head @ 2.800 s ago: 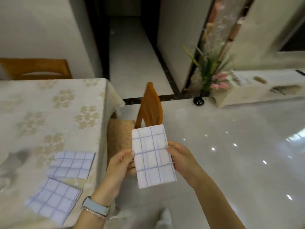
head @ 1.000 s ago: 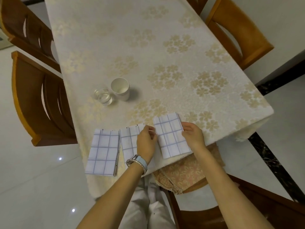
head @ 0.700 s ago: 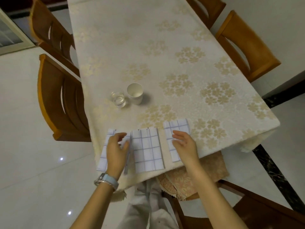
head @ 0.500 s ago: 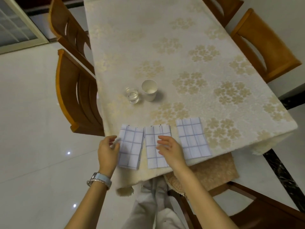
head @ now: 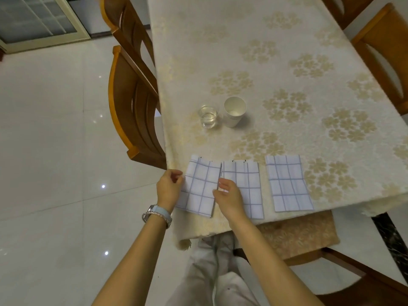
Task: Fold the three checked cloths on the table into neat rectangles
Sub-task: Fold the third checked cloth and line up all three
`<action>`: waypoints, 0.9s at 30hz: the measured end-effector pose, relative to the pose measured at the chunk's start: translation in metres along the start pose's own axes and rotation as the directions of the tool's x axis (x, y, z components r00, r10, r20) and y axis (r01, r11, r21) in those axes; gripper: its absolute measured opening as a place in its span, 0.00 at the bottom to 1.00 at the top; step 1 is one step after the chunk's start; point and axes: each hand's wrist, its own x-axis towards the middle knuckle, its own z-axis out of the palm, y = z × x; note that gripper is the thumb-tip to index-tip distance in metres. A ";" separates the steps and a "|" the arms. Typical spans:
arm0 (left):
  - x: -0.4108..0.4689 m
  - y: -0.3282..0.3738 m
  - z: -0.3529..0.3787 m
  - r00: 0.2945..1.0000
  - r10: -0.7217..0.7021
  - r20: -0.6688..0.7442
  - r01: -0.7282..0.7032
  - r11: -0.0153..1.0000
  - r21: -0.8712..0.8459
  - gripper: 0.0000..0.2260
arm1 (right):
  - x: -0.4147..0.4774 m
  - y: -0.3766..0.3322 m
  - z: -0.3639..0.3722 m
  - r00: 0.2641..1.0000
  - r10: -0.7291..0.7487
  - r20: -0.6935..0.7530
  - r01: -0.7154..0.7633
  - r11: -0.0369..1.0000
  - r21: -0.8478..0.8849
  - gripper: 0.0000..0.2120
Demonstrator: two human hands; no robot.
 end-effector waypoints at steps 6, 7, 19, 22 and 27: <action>0.001 -0.012 -0.006 0.990 -0.100 0.102 0.109 0.991 -0.080 0.04 | 0.007 0.001 0.001 1.000 -0.005 -0.020 0.004 1.000 -0.023 0.18; -0.001 -0.015 -0.007 0.987 -0.114 0.111 0.124 0.989 -0.083 0.04 | 0.008 0.001 0.000 1.000 -0.009 -0.020 0.008 0.999 -0.035 0.18; -0.038 -0.052 -0.016 0.977 -0.201 0.066 0.208 0.969 -0.131 0.04 | -0.001 0.013 0.008 0.991 -0.132 0.036 0.137 0.960 -0.244 0.10; -0.039 -0.054 -0.017 0.977 -0.205 0.053 0.210 0.969 -0.132 0.05 | -0.002 0.014 0.010 0.990 -0.137 0.037 0.142 0.955 -0.262 0.10; -0.039 -0.053 -0.018 0.980 -0.195 0.047 0.199 0.974 -0.113 0.05 | -0.003 0.014 0.011 0.991 -0.131 0.036 0.136 0.952 -0.275 0.10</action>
